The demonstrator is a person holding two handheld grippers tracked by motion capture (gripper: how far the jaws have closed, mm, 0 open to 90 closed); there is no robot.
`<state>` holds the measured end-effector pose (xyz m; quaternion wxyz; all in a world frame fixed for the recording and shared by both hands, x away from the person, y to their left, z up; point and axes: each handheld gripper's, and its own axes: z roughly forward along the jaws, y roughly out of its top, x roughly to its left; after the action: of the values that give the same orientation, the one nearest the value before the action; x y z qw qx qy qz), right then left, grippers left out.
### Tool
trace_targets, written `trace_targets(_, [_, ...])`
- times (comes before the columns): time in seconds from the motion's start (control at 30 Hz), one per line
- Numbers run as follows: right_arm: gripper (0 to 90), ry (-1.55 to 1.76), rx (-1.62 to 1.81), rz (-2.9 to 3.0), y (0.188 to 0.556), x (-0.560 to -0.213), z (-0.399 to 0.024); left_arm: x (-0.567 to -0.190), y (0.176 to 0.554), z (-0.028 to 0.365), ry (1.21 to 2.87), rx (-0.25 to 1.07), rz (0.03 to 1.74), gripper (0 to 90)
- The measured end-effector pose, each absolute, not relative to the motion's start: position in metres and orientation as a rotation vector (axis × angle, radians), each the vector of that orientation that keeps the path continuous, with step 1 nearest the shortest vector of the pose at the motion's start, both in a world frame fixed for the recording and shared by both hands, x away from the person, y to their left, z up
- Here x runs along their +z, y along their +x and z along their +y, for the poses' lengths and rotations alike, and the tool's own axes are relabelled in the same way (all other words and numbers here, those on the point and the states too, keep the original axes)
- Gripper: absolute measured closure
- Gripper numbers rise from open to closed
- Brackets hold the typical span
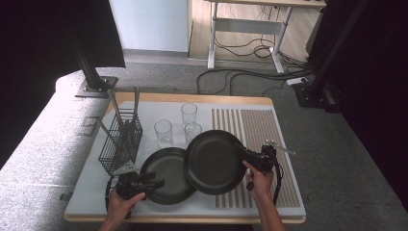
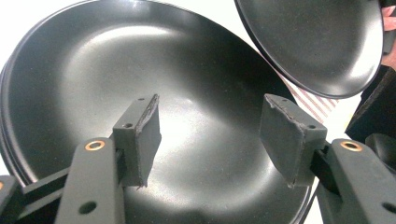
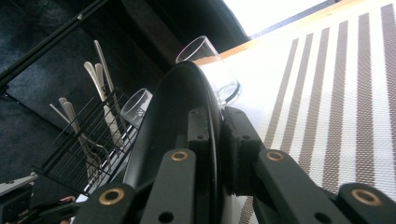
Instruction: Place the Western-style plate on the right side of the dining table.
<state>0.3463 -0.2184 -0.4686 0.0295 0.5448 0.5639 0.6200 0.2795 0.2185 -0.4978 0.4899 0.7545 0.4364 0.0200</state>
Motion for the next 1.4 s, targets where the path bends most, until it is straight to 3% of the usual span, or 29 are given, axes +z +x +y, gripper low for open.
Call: trace_targets(1.4, [81.6,1.787,1.813,1.559,0.387,-0.489,-0.276,-0.499,0.281,0.22,1.831,0.038,1.067,38.7])
